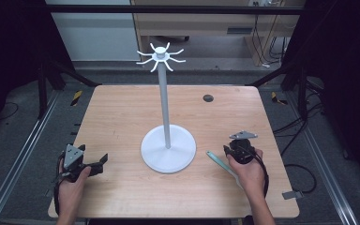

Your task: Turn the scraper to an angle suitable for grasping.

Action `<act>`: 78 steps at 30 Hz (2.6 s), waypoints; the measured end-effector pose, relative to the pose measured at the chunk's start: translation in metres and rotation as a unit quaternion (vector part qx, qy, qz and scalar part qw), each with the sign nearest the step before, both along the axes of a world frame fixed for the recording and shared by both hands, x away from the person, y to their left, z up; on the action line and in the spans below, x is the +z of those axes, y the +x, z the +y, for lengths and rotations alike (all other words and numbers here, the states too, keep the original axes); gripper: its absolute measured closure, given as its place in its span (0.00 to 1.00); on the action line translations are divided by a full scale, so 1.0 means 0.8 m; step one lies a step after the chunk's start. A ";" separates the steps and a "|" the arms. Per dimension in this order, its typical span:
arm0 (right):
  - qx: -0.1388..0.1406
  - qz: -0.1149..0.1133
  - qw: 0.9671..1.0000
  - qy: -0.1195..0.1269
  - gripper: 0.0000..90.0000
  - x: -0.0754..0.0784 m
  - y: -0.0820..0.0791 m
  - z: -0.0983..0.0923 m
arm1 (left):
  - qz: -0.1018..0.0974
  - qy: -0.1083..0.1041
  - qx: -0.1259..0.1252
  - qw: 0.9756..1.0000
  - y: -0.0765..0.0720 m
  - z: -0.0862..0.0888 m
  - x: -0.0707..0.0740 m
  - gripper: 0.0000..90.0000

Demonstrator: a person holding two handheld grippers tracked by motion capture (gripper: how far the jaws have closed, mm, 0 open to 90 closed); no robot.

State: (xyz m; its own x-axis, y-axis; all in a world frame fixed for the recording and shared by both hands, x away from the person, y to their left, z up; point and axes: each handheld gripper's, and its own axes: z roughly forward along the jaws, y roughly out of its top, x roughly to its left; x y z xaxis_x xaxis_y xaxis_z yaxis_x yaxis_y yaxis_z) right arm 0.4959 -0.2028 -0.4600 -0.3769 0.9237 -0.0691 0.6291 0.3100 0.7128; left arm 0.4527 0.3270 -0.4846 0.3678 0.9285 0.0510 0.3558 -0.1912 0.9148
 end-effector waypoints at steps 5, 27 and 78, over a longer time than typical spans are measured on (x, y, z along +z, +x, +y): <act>0.026 0.016 1.000 -0.006 0.91 0.004 0.004 0.007 | 0.000 0.009 -0.007 1.000 0.000 -0.006 0.001 0.03; 0.085 0.073 0.993 -0.025 1.00 -0.008 0.019 0.036 | 0.002 0.024 -0.025 0.999 -0.001 -0.021 0.000 0.03; 0.123 0.103 0.986 -0.042 1.00 -0.018 0.019 0.060 | 0.006 0.034 -0.032 0.999 0.001 -0.025 -0.001 0.04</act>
State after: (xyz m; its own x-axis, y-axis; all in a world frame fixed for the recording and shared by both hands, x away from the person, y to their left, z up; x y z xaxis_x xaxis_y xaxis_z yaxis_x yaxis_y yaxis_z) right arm 0.5109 -0.1550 -0.4744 -0.6035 0.7963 -0.0407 0.6553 0.5244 0.5436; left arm 0.4532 0.3070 -0.4857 0.4278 0.8973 0.1084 0.3522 -0.2759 0.8943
